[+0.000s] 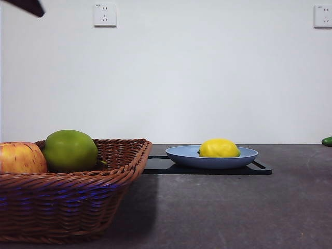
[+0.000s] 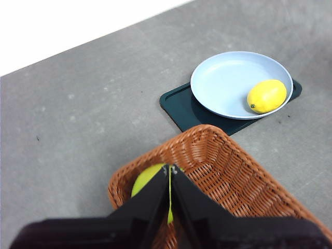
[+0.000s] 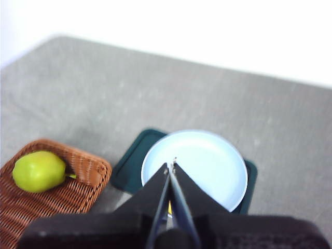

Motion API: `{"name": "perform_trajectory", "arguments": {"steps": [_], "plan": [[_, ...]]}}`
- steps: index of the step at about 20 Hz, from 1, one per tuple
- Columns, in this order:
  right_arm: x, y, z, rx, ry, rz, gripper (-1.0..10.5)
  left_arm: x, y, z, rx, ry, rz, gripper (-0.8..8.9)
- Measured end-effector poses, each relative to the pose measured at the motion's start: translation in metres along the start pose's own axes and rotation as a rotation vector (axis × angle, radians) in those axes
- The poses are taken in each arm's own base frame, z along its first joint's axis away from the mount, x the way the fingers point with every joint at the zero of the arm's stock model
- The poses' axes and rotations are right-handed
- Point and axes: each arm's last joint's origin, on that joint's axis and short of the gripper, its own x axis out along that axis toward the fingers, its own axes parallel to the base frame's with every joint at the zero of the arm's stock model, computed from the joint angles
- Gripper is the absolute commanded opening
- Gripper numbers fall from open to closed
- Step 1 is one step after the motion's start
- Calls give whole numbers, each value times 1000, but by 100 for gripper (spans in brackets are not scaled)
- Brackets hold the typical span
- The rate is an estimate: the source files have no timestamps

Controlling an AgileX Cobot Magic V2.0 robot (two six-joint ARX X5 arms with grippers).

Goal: Take the lemon from the basket,put the lemon in the plate,hand out the plate

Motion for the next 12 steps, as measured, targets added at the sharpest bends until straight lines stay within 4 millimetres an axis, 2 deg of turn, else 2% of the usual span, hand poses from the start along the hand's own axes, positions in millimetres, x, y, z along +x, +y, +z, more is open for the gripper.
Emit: {"name": "perform_trajectory", "arguments": {"steps": [3,6,8,12], "plan": [[-9,4,-43,-4,-63,-27,3,-6,1,-36,-43,-53,19,6],[-6,3,-78,11,-63,-30,3,-14,-1,-57,-59,-136,5,6],[-2,3,-86,25,-22,-36,3,-18,-2,-56,-62,-165,8,9],[-3,3,-85,39,-36,-35,3,-17,-1,-55,-65,-167,8,9]]}}
